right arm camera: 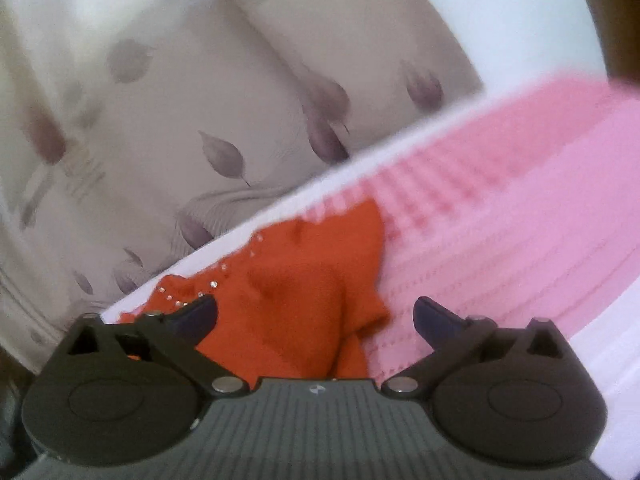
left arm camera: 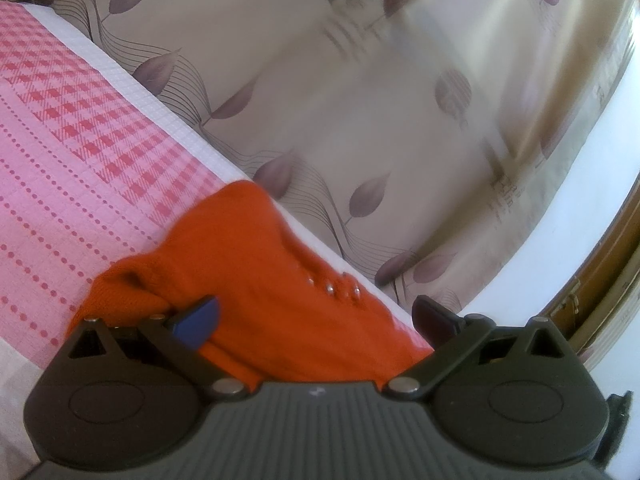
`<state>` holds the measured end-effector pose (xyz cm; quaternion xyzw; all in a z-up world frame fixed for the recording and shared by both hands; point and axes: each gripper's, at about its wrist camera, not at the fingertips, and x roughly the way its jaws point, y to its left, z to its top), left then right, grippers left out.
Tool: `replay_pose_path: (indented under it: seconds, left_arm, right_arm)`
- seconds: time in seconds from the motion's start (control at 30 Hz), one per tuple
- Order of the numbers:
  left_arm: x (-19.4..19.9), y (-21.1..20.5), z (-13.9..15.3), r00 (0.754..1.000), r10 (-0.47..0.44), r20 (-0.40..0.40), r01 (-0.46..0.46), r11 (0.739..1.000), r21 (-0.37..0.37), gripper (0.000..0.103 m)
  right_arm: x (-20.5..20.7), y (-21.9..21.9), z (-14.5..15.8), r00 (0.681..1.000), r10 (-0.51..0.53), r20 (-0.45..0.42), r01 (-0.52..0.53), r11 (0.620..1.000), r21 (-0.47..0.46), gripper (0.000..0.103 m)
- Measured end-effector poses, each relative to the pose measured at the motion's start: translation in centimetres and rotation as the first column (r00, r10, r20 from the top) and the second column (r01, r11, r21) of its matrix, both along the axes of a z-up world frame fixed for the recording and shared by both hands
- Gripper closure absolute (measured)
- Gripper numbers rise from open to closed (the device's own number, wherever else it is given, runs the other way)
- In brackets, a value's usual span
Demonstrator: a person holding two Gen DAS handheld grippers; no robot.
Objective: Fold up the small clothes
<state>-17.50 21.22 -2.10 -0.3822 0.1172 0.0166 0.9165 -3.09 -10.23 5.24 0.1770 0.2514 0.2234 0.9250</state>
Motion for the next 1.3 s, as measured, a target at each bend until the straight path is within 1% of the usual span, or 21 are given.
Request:
replay_pose_path:
  seconds: [0.13,0.2,0.3,0.37,0.4,0.43,0.47,0.53,0.6,0.63,0.7,0.77,0.8,0.87,0.93,1.0,1.07,1.1,1.13,1.23,1.3]
  left_arm:
    - [0.0,0.0,0.0,1.0,-0.001,0.001,0.001,1.0,0.0,0.0]
    - [0.0,0.0,0.0,1.0,-0.001,0.0,0.001,1.0,0.0,0.0]
    - [0.0,0.0,0.0,1.0,-0.001,0.0,0.001,1.0,0.0,0.0]
    - [-0.1,0.0,0.0,1.0,-0.002,0.0,0.002,1.0,-0.001,0.0]
    - [-0.1,0.0,0.1,1.0,-0.002,0.0,0.002,1.0,-0.001,0.0]
    - [-0.1,0.0,0.1,1.0,-0.002,0.001,0.002,1.0,-0.001,0.0]
    - [-0.1,0.0,0.0,1.0,0.0,0.002,0.0,1.0,-0.002,0.0]
    - [0.0,0.0,0.0,1.0,0.001,0.002,-0.001,1.0,-0.003,0.0]
    - [0.0,0.0,0.0,1.0,0.001,0.001,-0.001,1.0,-0.003,0.0]
    - [0.0,0.0,0.0,1.0,0.002,0.002,-0.002,1.0,-0.003,0.0]
    - [0.0,0.0,0.0,1.0,0.001,0.002,-0.001,1.0,-0.003,0.0]
    - [-0.1,0.0,0.0,1.0,0.0,0.002,0.0,1.0,-0.003,0.0]
    - [-0.1,0.0,0.0,1.0,0.0,0.002,0.0,1.0,-0.003,0.0]
    - [0.0,0.0,-0.1,1.0,0.0,0.001,0.0,1.0,-0.003,0.0]
    - [-0.1,0.0,0.0,1.0,0.0,0.002,0.0,1.0,-0.003,0.0]
    - [-0.1,0.0,0.0,1.0,0.001,0.002,-0.001,1.0,-0.003,0.0]
    - [-0.1,0.0,0.0,1.0,0.0,0.002,0.0,1.0,-0.004,0.0]
    - [-0.1,0.0,0.0,1.0,0.001,0.003,-0.001,1.0,-0.004,0.0]
    - [-0.1,0.1,-0.1,1.0,0.005,0.006,-0.005,1.0,-0.005,0.0]
    - [-0.4,0.4,-0.2,0.999,0.038,0.024,-0.037,0.999,-0.013,0.0]
    - [-0.6,0.8,-0.3,0.998,0.061,0.031,-0.06,0.998,-0.022,0.0]
  right_arm:
    - [-1.2,2.7,-0.1,0.997,0.01,0.072,0.004,0.981,-0.192,0.001]
    - [-2.6,4.5,-0.3,0.988,0.02,0.154,0.031,0.947,-0.32,0.001]
    - [-3.8,6.4,0.3,0.963,0.067,0.261,0.053,0.903,-0.426,0.007]
    - [-3.4,8.0,0.0,0.948,0.115,0.296,0.063,0.845,-0.532,0.028]
    - [-2.7,8.5,-0.3,0.953,0.124,0.278,0.061,0.818,-0.572,0.056]
    - [-2.0,8.4,-0.5,0.962,0.122,0.243,0.044,0.812,-0.583,0.078]
    - [-1.4,8.0,-0.4,0.971,0.109,0.213,0.032,0.823,-0.567,0.081]
    - [-1.0,5.4,0.2,0.98,0.05,0.191,0.047,0.882,-0.469,0.081]
    - [-0.1,1.7,0.3,0.995,-0.037,0.088,0.061,0.959,-0.278,0.08]
    - [0.5,-0.8,0.0,0.999,-0.055,0.004,0.055,0.99,-0.128,0.075]
    - [1.3,-3.9,-1.2,0.989,-0.063,-0.133,0.072,0.996,0.059,0.074]
    - [2.0,-5.8,-2.7,0.974,0.001,-0.226,0.057,0.966,0.252,0.074]
    - [2.1,-6.2,-3.2,0.966,0.006,-0.26,0.069,0.957,0.281,0.072]
    - [2.0,-6.0,-3.1,0.973,0.007,-0.23,0.057,0.96,0.273,0.066]
    - [2.2,-5.3,-2.7,0.981,-0.004,-0.196,0.052,0.969,0.243,0.053]
    - [2.7,-5.0,-2.7,0.981,0.005,-0.194,0.043,0.969,0.242,0.053]
    - [3.5,-4.7,-2.7,0.981,0.013,-0.192,0.035,0.969,0.243,0.058]
    - [3.9,-4.6,-2.5,0.981,0.017,-0.195,0.033,0.967,0.252,0.077]
    - [4.0,-4.7,-2.3,0.981,0.017,-0.194,0.035,0.965,0.261,0.087]
    - [4.9,-3.3,0.5,0.99,0.05,-0.131,-0.009,0.956,0.294,0.089]
    - [5.6,-1.6,3.3,0.988,0.125,-0.093,-0.084,0.929,0.361,0.089]
